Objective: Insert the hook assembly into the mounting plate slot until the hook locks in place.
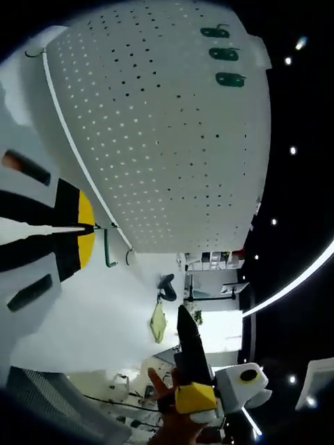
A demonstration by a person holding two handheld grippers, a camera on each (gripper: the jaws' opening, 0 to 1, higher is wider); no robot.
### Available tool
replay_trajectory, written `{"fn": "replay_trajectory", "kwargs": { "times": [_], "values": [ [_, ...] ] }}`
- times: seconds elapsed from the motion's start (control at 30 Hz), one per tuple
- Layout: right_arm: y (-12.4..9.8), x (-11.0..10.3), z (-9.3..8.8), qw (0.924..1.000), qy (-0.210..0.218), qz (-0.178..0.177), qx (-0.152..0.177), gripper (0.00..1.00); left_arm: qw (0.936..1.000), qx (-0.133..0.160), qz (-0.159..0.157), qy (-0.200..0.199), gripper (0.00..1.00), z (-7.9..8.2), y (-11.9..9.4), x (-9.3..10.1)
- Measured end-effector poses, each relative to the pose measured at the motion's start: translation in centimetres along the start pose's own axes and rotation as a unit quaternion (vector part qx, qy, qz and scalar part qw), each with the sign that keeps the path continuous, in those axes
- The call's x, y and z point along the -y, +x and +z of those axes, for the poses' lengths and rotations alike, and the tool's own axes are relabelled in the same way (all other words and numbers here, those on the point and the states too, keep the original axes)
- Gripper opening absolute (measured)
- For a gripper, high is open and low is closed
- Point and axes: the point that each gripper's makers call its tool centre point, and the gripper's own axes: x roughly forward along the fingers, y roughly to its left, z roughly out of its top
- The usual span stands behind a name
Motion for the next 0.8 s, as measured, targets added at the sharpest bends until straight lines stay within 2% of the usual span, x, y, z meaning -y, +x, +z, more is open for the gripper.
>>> {"fn": "replay_trajectory", "kwargs": {
  "times": [0.4, 0.8],
  "values": [
    [-0.1, -1.8, 2.0, 0.9996, 0.0, 0.02, 0.022, 0.74, 0.9971, 0.073, 0.022, -0.004, 0.01, 5.3, -3.9, 0.6],
    [-0.1, -3.4, 3.4, 0.9985, 0.0, 0.038, 0.039, 0.68, 0.9924, 0.121, 0.022, -0.001, 0.01, 8.7, -6.4, 1.6]
  ]
}}
